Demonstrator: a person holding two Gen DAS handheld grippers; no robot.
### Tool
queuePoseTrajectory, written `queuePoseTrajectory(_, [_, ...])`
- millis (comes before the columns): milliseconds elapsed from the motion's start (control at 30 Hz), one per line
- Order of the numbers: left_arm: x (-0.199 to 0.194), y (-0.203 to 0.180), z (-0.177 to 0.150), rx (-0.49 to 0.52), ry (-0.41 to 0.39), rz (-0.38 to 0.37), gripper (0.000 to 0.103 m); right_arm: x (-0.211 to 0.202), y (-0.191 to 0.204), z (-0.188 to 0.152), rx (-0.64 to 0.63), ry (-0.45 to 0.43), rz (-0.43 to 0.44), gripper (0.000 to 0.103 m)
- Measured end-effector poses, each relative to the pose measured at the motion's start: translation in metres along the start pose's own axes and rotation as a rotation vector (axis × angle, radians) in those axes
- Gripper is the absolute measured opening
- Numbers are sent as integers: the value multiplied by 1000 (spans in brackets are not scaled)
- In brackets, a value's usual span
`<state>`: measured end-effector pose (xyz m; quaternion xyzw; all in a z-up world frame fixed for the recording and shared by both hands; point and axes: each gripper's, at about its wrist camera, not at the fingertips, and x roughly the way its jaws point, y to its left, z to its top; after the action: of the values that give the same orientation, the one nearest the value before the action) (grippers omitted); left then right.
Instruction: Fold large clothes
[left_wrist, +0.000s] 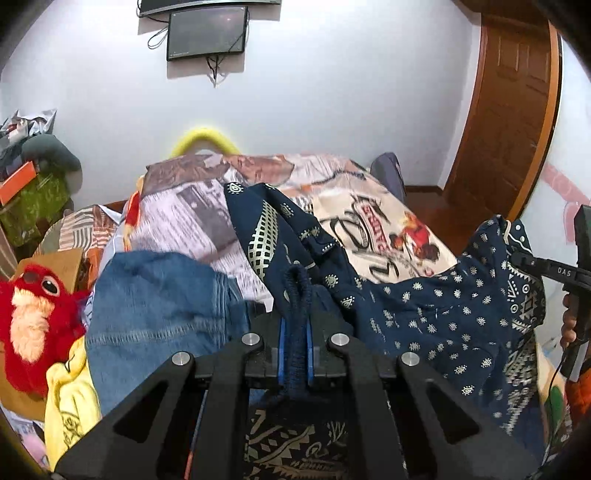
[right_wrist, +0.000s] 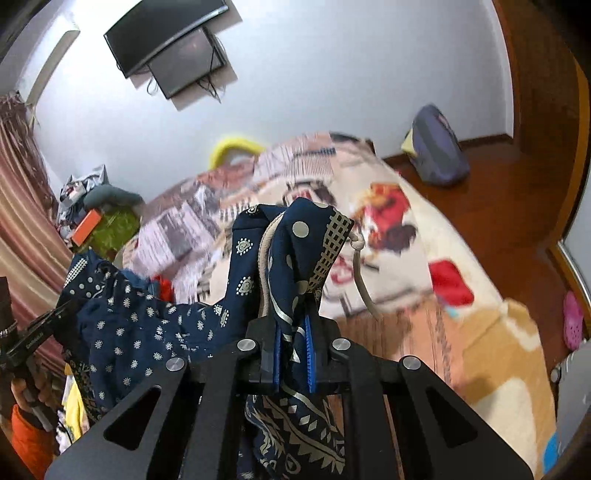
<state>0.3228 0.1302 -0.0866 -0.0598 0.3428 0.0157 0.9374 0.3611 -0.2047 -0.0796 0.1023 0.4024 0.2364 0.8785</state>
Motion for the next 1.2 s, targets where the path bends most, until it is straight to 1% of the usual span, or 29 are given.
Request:
queuePoseTrajectory(67, [8, 9, 8, -15, 6, 4, 7, 9, 0, 9, -7, -6, -15, 8])
queuePoseTrajectory(133, [23, 16, 12, -13, 19, 37, 7, 22, -2, 15, -13, 0, -34, 8])
queuePoseTrajectory(300, [73, 39, 11, -41, 80, 90, 7, 62, -6, 19, -37, 49, -83, 7])
queuePoseTrajectory(400, [102, 50, 3, -45, 123, 122, 7, 96, -8, 15, -68, 99, -137, 7])
queuePoseTrajectory(433, [109, 52, 1, -43, 132, 137, 7, 109, -8, 11, -86, 115, -166, 7])
queuePoseTrajectory(467, [117, 55, -2, -35, 137, 161, 7, 116, -10, 9, -96, 121, -191, 7])
queuePoseTrajectory(500, [121, 57, -4, -29, 138, 168, 8, 124, -14, 7, -98, 129, -213, 7])
queuePoseTrajectory(567, [129, 60, -9, -18, 145, 171, 9, 139, -27, 2, -65, 157, -224, 7])
queuePoseTrajectory(633, [134, 63, -12, -10, 151, 169, 13, 154, -41, -3, -19, 204, -207, 8])
queuePoseTrajectory(667, [135, 65, -13, -12, 154, 167, 14, 157, -45, -5, -8, 212, -203, 9])
queuePoseTrajectory(767, [134, 68, -13, -44, 165, 140, 15, 150, -47, -7, 3, 205, -189, 10])
queuePoseTrajectory(833, [132, 70, -11, -59, 177, 136, 20, 142, -45, -5, 4, 204, -197, 11])
queuePoseTrajectory(900, [126, 69, -10, -73, 192, 125, 21, 135, -40, -4, 5, 239, -195, 12])
queuePoseTrajectory(967, [119, 67, -9, -72, 204, 123, 21, 124, -35, -3, -13, 253, -196, 12])
queuePoseTrajectory(1067, [102, 59, -10, -47, 212, 118, 21, 101, -20, -1, -67, 221, -195, 12])
queuePoseTrajectory(1100, [94, 54, -11, -28, 217, 105, 24, 92, -15, -1, -77, 211, -187, 12])
queuePoseTrajectory(1133, [89, 51, -11, -16, 222, 93, 31, 79, -9, -1, -88, 196, -176, 12])
queuePoseTrajectory(1200, [71, 42, -13, 9, 220, 61, 39, 59, 1, 0, -109, 172, -169, 13])
